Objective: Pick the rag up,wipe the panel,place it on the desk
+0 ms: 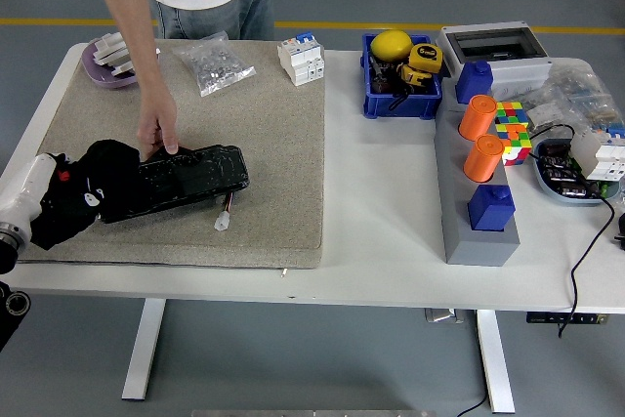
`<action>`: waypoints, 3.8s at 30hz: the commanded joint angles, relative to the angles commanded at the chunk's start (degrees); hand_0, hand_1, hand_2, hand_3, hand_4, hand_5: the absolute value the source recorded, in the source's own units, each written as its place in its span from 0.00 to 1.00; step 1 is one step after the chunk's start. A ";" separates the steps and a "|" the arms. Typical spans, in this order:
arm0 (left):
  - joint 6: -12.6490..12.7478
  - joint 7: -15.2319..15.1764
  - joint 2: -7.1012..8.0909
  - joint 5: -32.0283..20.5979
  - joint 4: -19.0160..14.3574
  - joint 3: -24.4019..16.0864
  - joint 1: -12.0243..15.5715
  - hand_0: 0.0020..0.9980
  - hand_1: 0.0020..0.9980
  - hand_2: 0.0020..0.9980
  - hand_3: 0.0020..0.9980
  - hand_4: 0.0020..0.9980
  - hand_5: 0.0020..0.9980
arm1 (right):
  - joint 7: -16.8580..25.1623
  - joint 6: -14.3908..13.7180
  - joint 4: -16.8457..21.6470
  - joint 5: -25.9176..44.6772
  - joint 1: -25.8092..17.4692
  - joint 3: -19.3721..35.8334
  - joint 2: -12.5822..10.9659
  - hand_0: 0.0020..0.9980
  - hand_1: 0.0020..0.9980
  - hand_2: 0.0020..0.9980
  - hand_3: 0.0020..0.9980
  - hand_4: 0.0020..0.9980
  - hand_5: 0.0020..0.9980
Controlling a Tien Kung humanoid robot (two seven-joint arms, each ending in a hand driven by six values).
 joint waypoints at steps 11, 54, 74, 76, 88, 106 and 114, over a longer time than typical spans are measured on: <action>-0.30 0.22 0.32 -0.35 1.09 6.46 -5.14 0.21 0.09 0.55 0.56 0.55 0.00 | -0.06 0.08 0.05 -0.06 0.46 -0.56 -0.19 0.76 0.61 0.65 0.62 1.00 0.63; -1.03 1.85 -4.83 -2.86 6.60 24.76 -19.57 0.20 0.09 0.55 0.56 0.55 0.00 | -0.11 -0.02 0.57 -0.81 1.43 -0.62 -0.82 0.75 0.61 0.64 0.62 1.00 0.63; -0.91 2.68 -2.62 -1.17 6.16 21.81 -17.70 0.20 0.10 0.55 0.56 0.55 0.00 | -0.13 -0.06 0.51 -0.84 1.22 -0.38 -0.97 0.75 0.61 0.64 0.62 1.00 0.63; -0.92 2.72 -2.22 -0.99 6.13 21.48 -17.30 0.20 0.10 0.55 0.56 0.55 0.00 | -0.12 -0.05 0.49 -0.90 1.18 -0.28 -0.99 0.75 0.61 0.64 0.62 1.00 0.63; -1.27 2.79 0.79 -0.42 6.20 18.48 -14.41 0.20 0.10 0.55 0.56 0.55 0.00 | -0.16 0.00 0.17 -1.31 1.04 0.66 -1.52 0.75 0.61 0.64 0.62 1.00 0.63; -1.05 2.72 3.87 0.60 5.72 11.56 -9.08 0.20 0.10 0.54 0.56 0.56 0.00 | -0.41 0.10 0.04 -2.03 0.47 1.48 -1.95 0.75 0.61 0.64 0.62 1.00 0.63; -1.14 2.92 5.03 1.33 4.97 8.19 -5.90 0.20 0.10 0.54 0.56 0.56 0.00 | -0.42 0.15 0.02 -2.11 0.25 1.64 -1.87 0.75 0.61 0.64 0.62 1.00 0.63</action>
